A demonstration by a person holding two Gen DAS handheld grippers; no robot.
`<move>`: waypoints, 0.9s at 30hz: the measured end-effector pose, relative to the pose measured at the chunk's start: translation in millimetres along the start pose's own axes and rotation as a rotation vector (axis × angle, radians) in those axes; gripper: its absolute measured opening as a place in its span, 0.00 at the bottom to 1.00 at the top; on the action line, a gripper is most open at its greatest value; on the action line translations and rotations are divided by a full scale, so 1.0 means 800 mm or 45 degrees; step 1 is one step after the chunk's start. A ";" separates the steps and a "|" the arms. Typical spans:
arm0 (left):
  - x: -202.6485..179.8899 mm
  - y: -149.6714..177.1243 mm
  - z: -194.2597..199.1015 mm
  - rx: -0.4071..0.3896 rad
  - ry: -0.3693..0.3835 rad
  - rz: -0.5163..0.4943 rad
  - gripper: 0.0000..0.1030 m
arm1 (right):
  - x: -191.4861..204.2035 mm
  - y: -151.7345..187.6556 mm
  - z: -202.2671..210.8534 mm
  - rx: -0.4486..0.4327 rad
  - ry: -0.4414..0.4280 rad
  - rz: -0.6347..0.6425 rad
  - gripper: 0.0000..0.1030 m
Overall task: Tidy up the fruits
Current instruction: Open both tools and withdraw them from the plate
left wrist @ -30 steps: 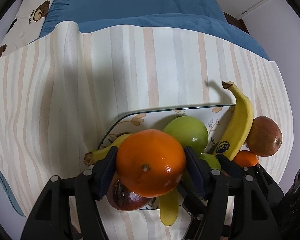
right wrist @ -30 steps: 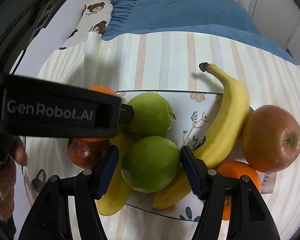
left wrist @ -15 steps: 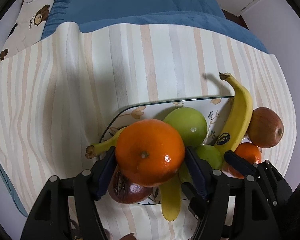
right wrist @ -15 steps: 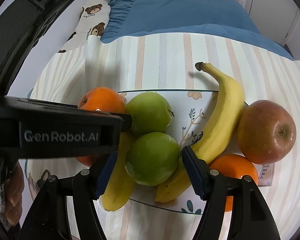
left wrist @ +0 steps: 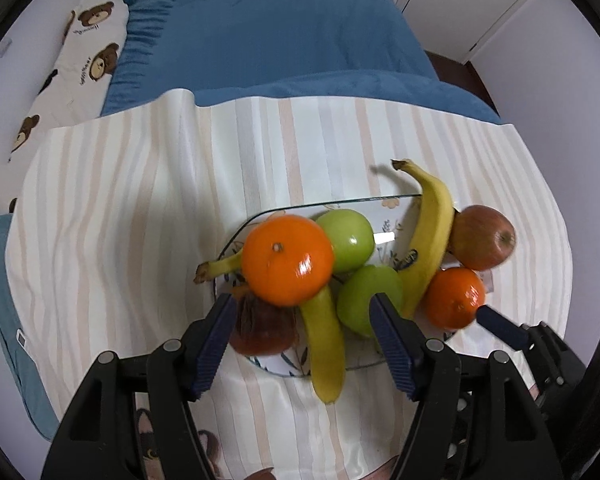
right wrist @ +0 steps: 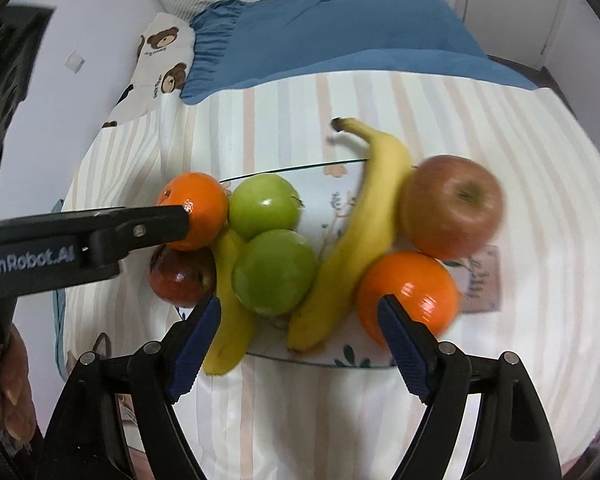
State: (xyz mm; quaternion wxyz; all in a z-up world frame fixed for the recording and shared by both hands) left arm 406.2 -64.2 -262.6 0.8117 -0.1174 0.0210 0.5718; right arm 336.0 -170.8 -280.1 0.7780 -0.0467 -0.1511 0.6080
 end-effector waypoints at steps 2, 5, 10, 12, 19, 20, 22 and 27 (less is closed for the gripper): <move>-0.004 0.008 0.011 -0.036 -0.010 -0.001 0.70 | -0.006 0.004 0.014 -0.021 0.018 -0.005 0.86; -0.002 0.023 0.025 -0.106 -0.074 -0.014 0.82 | -0.015 0.013 0.035 -0.051 0.062 -0.002 0.91; -0.001 0.050 0.037 -0.162 -0.143 -0.009 0.90 | -0.027 0.037 0.069 -0.071 0.081 -0.014 0.95; -0.002 0.059 0.041 -0.178 -0.163 -0.009 0.97 | -0.028 0.043 0.078 -0.091 0.106 -0.001 0.96; -0.005 0.087 0.071 -0.271 -0.218 0.015 0.98 | -0.030 0.060 0.110 -0.145 0.149 0.021 0.97; -0.006 0.090 0.077 -0.285 -0.222 0.017 0.98 | -0.029 0.062 0.113 -0.151 0.151 0.023 0.97; -0.008 0.098 0.090 -0.319 -0.234 0.024 0.98 | -0.027 0.067 0.124 -0.168 0.153 0.024 0.97; -0.015 0.122 0.131 -0.409 -0.260 0.035 0.98 | -0.019 0.081 0.161 -0.235 0.139 0.028 0.97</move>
Point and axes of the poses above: each gripper's, at about its wrist camera, not at the fingertips, and z roughly against the way its jaws point, x to its left, y to its underside, the point moved 5 cm from there along -z, roughly the way its jaws point, and after that the axes turned 1 degree about -z, right-handed, at the moved point
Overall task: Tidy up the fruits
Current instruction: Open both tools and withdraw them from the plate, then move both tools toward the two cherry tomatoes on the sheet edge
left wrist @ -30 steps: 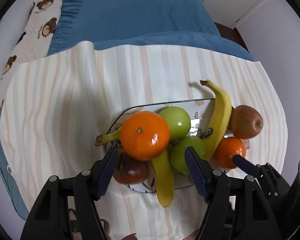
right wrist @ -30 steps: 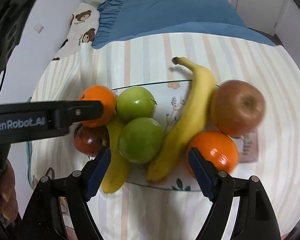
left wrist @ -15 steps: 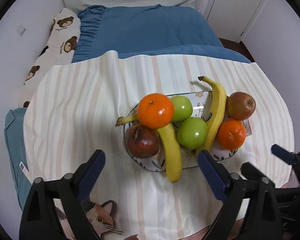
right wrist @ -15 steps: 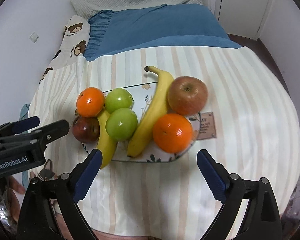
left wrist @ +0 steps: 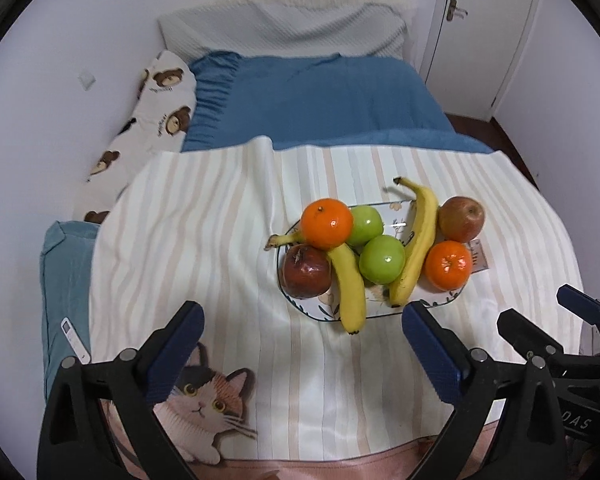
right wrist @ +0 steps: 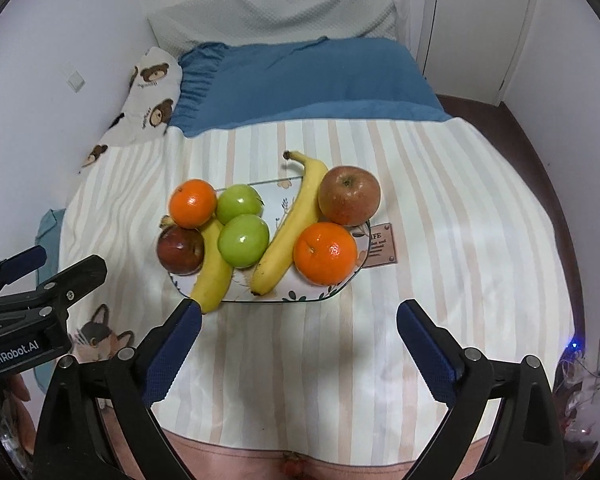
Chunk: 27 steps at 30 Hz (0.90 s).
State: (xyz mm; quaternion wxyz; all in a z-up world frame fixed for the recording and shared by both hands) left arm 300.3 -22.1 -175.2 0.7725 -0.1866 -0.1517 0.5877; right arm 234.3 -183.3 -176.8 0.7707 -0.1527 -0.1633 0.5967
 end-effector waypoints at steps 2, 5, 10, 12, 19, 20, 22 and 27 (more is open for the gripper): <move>0.000 0.005 0.021 -0.034 -0.002 0.005 0.98 | 0.003 0.003 0.024 -0.041 -0.005 0.007 0.97; -0.001 0.014 0.046 -0.071 -0.003 0.016 0.98 | 0.008 0.008 0.059 -0.099 0.001 0.030 0.97; -0.005 0.031 0.093 -0.138 0.004 0.024 0.98 | 0.011 0.023 0.115 -0.179 -0.005 0.046 0.97; -0.007 0.039 0.112 -0.163 0.003 0.024 0.98 | 0.011 0.030 0.137 -0.211 -0.002 0.050 0.97; -0.012 0.057 0.154 -0.208 0.009 0.039 0.98 | 0.010 0.049 0.201 -0.309 -0.010 0.051 0.97; -0.013 0.060 0.157 -0.209 0.011 0.044 0.98 | 0.011 0.051 0.207 -0.320 -0.006 0.056 0.97; -0.013 0.066 0.166 -0.214 0.010 0.054 0.98 | 0.012 0.056 0.220 -0.342 -0.004 0.064 0.97; -0.013 0.073 0.175 -0.219 -0.005 0.056 0.98 | 0.014 0.069 0.236 -0.347 -0.034 0.057 0.97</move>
Point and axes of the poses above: each gripper's, at about its wrist camera, not at the fingertips, and z roughly against the way its jaws point, x to its left, y to its underside, the point moved 5 cm from there along -z, roughly the way its jaws point, and after that the axes turned 1 degree about -z, right-handed, at the moved point
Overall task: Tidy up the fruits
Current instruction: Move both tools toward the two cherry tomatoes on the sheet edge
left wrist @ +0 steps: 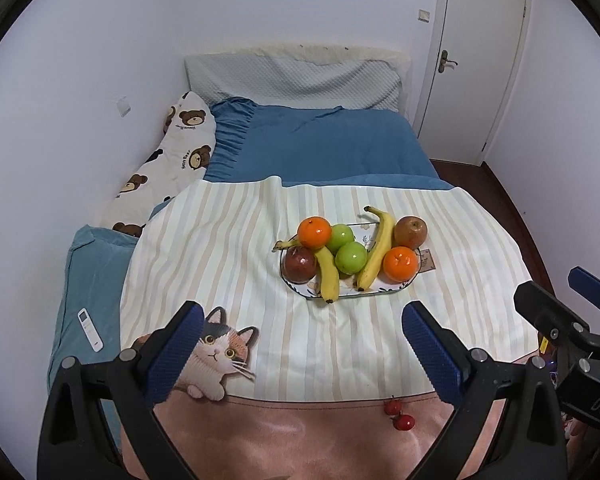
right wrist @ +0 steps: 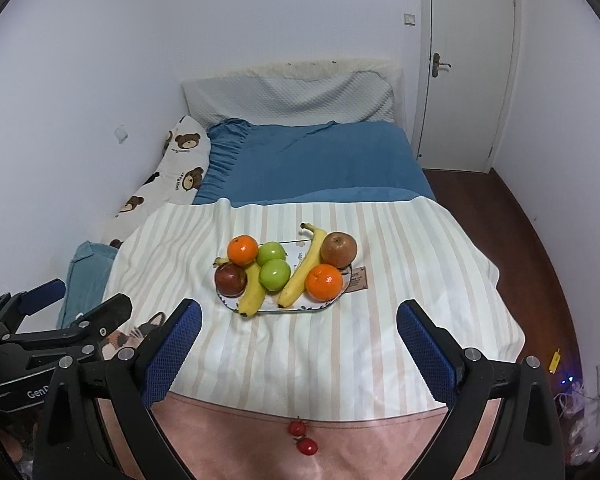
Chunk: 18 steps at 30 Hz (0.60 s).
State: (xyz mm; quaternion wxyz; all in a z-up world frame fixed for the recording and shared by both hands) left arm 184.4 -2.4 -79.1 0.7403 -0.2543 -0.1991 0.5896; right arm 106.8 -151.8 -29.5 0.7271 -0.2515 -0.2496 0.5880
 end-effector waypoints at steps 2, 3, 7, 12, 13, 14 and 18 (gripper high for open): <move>0.000 0.002 0.002 -0.001 -0.008 0.000 0.98 | 0.000 0.003 0.002 0.004 -0.013 -0.006 0.97; 0.000 0.003 0.003 -0.001 -0.014 0.001 0.98 | 0.001 0.004 0.001 0.005 -0.021 -0.010 0.97; 0.000 0.008 -0.002 0.009 -0.038 -0.004 0.98 | -0.002 0.009 -0.002 0.018 -0.038 -0.033 0.97; 0.001 0.020 -0.024 0.055 -0.075 -0.012 0.98 | -0.012 0.024 -0.028 0.074 -0.050 -0.084 0.97; 0.002 0.023 -0.030 0.063 -0.087 -0.014 0.98 | -0.016 0.032 -0.039 0.103 -0.055 -0.097 0.97; 0.002 0.027 -0.038 0.077 -0.100 -0.021 1.00 | -0.020 0.042 -0.051 0.137 -0.059 -0.113 0.97; -0.001 0.053 -0.083 0.176 -0.152 -0.085 1.00 | -0.040 0.096 -0.106 0.298 -0.051 -0.167 0.97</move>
Point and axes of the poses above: each gripper's, at about its wrist camera, not at the fingertips, and z roughly against the way its jaws point, x to its left, y to its underside, the point moved 5 cm from there along -z, roughly the way its jaws point, and after that the axes turned 1 degree about -z, right-handed, at the moved point
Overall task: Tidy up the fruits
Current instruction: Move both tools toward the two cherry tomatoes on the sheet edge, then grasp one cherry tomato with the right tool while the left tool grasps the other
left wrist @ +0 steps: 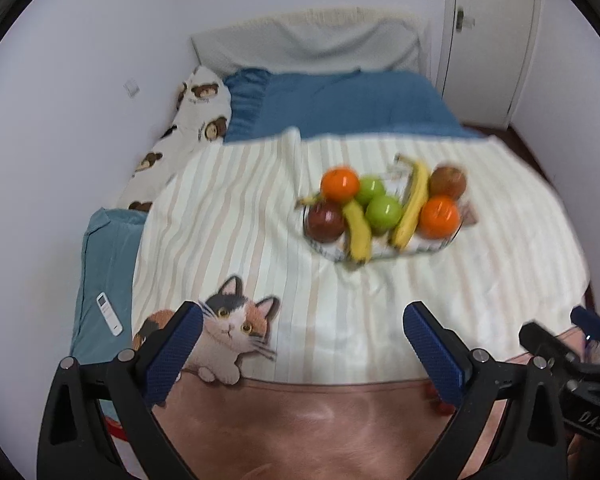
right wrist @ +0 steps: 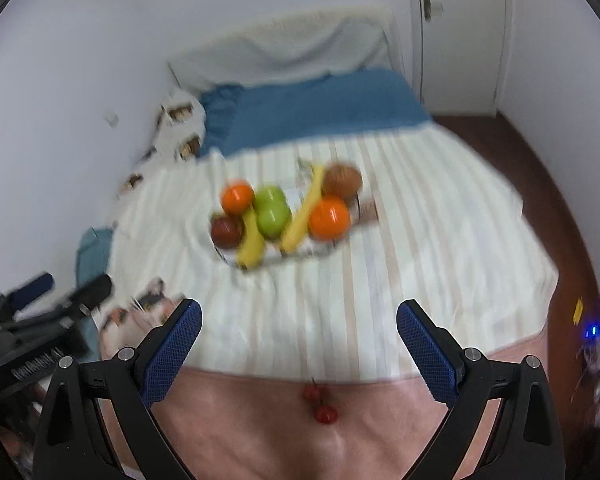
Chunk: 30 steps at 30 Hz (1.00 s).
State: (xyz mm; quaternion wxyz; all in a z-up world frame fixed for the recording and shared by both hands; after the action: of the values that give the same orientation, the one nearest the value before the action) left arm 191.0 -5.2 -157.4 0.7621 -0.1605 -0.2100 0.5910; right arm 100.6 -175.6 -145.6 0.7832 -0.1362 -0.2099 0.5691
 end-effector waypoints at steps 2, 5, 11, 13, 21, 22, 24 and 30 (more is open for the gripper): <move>-0.009 0.017 -0.031 0.072 -0.026 -0.053 1.00 | -0.016 0.026 -0.037 0.100 -0.009 -0.038 0.97; -0.021 0.042 -0.065 0.160 -0.039 -0.118 1.00 | -0.042 0.071 -0.091 0.232 -0.003 -0.092 0.97; -0.047 0.089 -0.113 0.314 -0.001 -0.217 1.00 | -0.060 0.144 -0.164 0.408 -0.038 -0.158 0.81; -0.056 0.102 -0.127 0.357 0.006 -0.247 1.00 | -0.059 0.160 -0.179 0.434 -0.049 -0.161 0.73; -0.079 0.135 -0.157 0.478 0.046 -0.290 1.00 | -0.051 0.175 -0.196 0.448 -0.064 -0.099 0.39; -0.080 0.136 -0.158 0.480 0.045 -0.293 1.00 | -0.050 0.175 -0.198 0.447 -0.061 -0.083 0.36; -0.082 0.136 -0.158 0.481 0.047 -0.293 1.00 | -0.048 0.177 -0.201 0.441 -0.048 -0.050 0.33; -0.091 0.135 -0.157 0.489 0.065 -0.293 1.00 | -0.050 0.172 -0.197 0.419 -0.053 -0.019 0.31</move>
State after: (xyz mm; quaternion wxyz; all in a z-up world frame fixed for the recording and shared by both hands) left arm 149.7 -48.4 -328.2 0.8462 -0.0024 -0.0912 0.5251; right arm 51.8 -166.0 -352.4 0.7947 0.0074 -0.1308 0.5927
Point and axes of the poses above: each gripper's, at about its wrist camera, not at the fingertips, and z roughly against the way its jaws point, x to its left, y to its underside, the point moved 5 cm from there along -z, roughly the way its jaws point, and after that the axes turned 1 degree about -z, right-handed, at the moved point
